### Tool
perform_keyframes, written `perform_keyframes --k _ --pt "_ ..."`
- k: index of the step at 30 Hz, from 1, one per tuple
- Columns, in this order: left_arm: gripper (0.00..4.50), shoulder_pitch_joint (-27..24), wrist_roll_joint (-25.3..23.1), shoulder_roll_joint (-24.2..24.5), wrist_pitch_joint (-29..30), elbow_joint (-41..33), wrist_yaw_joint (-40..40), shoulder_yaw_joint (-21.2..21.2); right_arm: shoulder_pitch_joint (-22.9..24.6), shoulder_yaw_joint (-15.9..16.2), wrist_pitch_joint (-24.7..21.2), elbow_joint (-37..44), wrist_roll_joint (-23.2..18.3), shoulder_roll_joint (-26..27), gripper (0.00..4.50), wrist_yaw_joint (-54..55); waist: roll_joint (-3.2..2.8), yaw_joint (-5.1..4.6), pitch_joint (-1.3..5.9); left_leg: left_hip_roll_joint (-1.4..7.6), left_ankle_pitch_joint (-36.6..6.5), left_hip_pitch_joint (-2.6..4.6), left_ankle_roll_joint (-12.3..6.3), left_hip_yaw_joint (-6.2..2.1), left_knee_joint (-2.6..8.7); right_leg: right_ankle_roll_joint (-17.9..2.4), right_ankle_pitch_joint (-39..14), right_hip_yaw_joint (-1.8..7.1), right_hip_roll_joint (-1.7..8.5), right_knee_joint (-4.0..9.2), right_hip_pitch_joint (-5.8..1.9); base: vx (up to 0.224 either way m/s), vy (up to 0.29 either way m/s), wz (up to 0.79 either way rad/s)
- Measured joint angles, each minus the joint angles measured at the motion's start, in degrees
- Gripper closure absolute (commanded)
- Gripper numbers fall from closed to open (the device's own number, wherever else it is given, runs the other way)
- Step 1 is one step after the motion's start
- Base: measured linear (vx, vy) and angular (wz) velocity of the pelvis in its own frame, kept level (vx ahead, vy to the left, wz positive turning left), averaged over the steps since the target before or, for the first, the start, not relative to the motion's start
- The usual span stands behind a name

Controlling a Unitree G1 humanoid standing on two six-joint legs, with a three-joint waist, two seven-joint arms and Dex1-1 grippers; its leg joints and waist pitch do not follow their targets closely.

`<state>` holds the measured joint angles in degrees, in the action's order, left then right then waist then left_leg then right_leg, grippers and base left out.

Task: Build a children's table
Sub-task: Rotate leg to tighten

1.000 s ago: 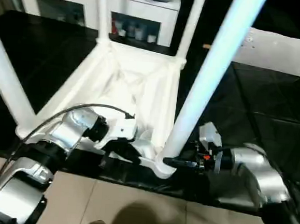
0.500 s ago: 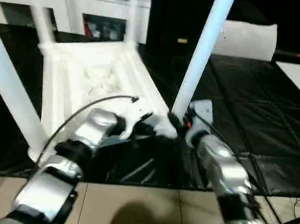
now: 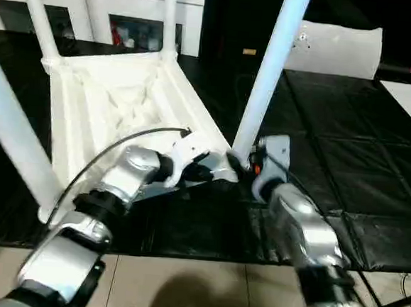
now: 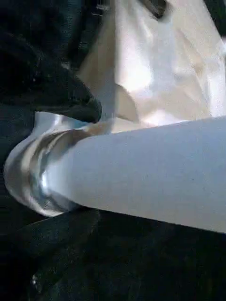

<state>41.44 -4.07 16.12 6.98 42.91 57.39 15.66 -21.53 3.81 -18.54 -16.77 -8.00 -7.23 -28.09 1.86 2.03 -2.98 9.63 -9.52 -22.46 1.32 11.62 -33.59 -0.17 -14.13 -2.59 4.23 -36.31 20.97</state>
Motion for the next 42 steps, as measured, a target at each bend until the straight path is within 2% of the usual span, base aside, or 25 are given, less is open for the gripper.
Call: perform_keyframes --k 3,6,8,12,17,18,22,27,31,32,42 --pt "4.5 -0.4 0.2 1.5 -1.8 -0.7 3.3 0.3 0.8 0.6 0.4 0.3 -1.0 -2.5 0.66 -5.4 0.06 0.28 -0.03 0.05 0.0 -0.22 -0.05 0.0 0.01 0.0 0.0 -0.07 -0.03 0.1 0.13 0.0 0.0 0.0" --pt "4.5 -0.5 0.4 3.7 -4.3 -0.9 7.2 1.5 1.2 1.6 1.4 1.1 -2.3 -6.6 0.46 -13.2 0.19 0.91 -0.11 0.04 -0.1 -0.3 -0.13 0.01 -0.06 0.0 0.0 -0.09 -0.02 0.14 0.15 0.0 0.0 0.0" --pt "4.5 -0.6 0.5 5.0 -6.1 -1.0 10.1 2.1 1.2 2.2 2.4 1.5 -2.9 -9.2 0.16 -17.4 0.28 1.37 -0.15 0.04 -0.1 -0.32 -0.15 0.01 -0.14 0.1 0.0 -0.09 -0.01 0.14 0.14 0.0 0.0 0.0" --pt "4.5 -1.2 1.8 8.3 -8.9 -1.2 19.1 2.9 1.2 4.2 5.6 2.0 -3.3 -15.2 0.16 -27.0 0.38 1.87 -0.19 0.03 -0.1 -0.33 -0.21 0.03 -0.24 0.1 0.1 -0.08 0.04 0.14 0.09 0.0 0.0 0.0" --pt "4.5 -1.4 2.3 10.2 -11.3 -1.7 26.1 4.4 0.9 5.3 7.6 1.9 -5.4 -16.9 0.16 -36.8 0.46 3.0 -0.17 0.04 -0.1 -0.32 -0.22 0.05 -0.3 0.0 0.1 -0.09 0.04 0.12 0.08 0.0 0.0 0.0" --pt "4.5 -1.4 2.3 10.3 -11.4 -1.8 27.0 4.8 0.6 5.7 7.6 1.8 -5.8 -17.0 0.42 -38.2 0.46 3.24 -0.17 0.04 -0.1 -0.32 -0.23 0.06 -0.31 0.0 0.1 -0.09 0.05 0.12 0.07 0.0 0.0 0.0" --pt "4.5 -1.4 2.7 10.3 -11.9 -2.4 29.9 5.7 -1.0 6.4 7.5 0.8 -7.4 -17.9 0.56 -43.1 0.6 3.82 -0.16 0.04 -0.2 -0.33 -0.29 0.1 -0.41 0.0 0.1 -0.09 0.09 0.1 0.04 0.0 0.0 0.0" --pt "4.5 -1.4 2.7 10.1 -12.4 -3.3 30.8 6.6 -1.2 7.7 7.3 0.0 -8.2 -18.0 1.0 -46.1 0.78 4.35 -0.16 0.04 -0.2 -0.33 -0.3 0.12 -0.46 0.0 0.1 -0.08 0.1 0.08 0.04 0.0 0.0 0.0" --pt "4.5 -1.4 2.6 9.8 -12.5 -3.3 30.7 6.6 -1.8 8.0 7.5 -1.7 -8.1 -16.9 1.33 -47.5 0.85 4.44 -0.16 0.04 -0.2 -0.33 -0.31 0.12 -0.47 0.0 0.1 -0.09 0.1 0.08 0.04 0.0 0.0 0.0" --pt "4.5 -1.4 2.6 9.7 -12.6 -3.3 30.8 6.6 -1.9 8.1 7.6 -2.1 -8.1 -16.4 1.55 -47.5 0.88 4.43 -0.15 0.04 -0.2 -0.33 -0.31 0.12 -0.47 0.0 0.1 -0.09 0.1 0.08 0.04 0.0 0.0 0.0" --pt "4.5 -1.4 2.4 9.8 -12.9 -3.3 30.7 6.6 -3.2 9.5 8.0 -4.3 -7.9 -15.0 2.2 -48.1 0.92 4.45 -0.15 0.04 -0.2 -0.33 -0.32 0.12 -0.5 0.0 0.1 -0.09 0.11 0.05 0.05 0.0 0.0 0.0"
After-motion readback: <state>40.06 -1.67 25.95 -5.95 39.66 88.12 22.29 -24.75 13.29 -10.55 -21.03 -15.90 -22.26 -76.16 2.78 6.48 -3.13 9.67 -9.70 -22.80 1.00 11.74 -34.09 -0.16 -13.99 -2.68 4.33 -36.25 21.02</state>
